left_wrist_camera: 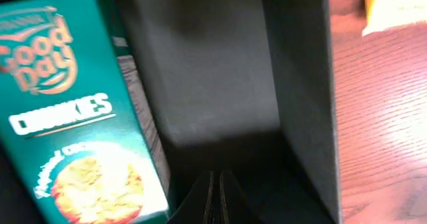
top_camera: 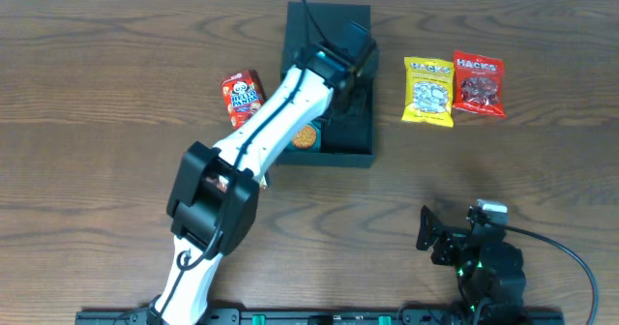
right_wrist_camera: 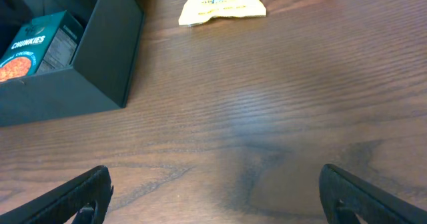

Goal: Pack container

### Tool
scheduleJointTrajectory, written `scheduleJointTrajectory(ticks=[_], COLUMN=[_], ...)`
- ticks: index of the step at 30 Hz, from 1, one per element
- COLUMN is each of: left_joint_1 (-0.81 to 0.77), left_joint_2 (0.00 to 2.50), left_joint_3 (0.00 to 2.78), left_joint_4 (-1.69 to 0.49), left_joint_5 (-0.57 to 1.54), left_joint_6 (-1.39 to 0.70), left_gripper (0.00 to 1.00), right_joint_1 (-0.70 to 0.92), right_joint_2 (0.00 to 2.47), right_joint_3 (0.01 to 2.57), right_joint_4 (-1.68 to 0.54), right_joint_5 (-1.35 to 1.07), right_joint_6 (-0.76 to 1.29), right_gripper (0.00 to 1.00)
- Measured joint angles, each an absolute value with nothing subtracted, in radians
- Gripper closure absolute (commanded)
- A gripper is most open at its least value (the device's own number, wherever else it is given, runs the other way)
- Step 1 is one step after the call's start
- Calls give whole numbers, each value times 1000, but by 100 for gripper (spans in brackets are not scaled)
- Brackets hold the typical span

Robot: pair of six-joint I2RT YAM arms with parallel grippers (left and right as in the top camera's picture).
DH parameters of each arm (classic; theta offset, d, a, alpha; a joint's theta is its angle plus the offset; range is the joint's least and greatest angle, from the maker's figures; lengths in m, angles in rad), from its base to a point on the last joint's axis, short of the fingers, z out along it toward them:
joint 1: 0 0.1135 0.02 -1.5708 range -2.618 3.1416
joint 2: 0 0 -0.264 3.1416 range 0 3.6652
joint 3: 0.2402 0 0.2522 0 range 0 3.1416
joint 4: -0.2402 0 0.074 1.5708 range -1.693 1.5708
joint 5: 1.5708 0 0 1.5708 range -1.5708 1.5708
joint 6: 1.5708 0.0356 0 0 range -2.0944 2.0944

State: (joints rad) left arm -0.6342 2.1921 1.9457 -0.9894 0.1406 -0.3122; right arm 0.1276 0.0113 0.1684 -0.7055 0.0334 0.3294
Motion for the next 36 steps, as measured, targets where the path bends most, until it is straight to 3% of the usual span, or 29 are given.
scheduleJointTrajectory(ticks=[36], left_joint_1=[-624], left_joint_2=[2322], left_joint_3=[1946], left_joint_4=[-1041], left_joint_5=[48], left_joint_6=[-317], left_gripper=[94], right_joint_1=[128], right_joint_2=[11], right_joint_3=[168], right_joint_4=[-706], right_joint_5=[34], right_joint_6=[329], right_gripper=[1])
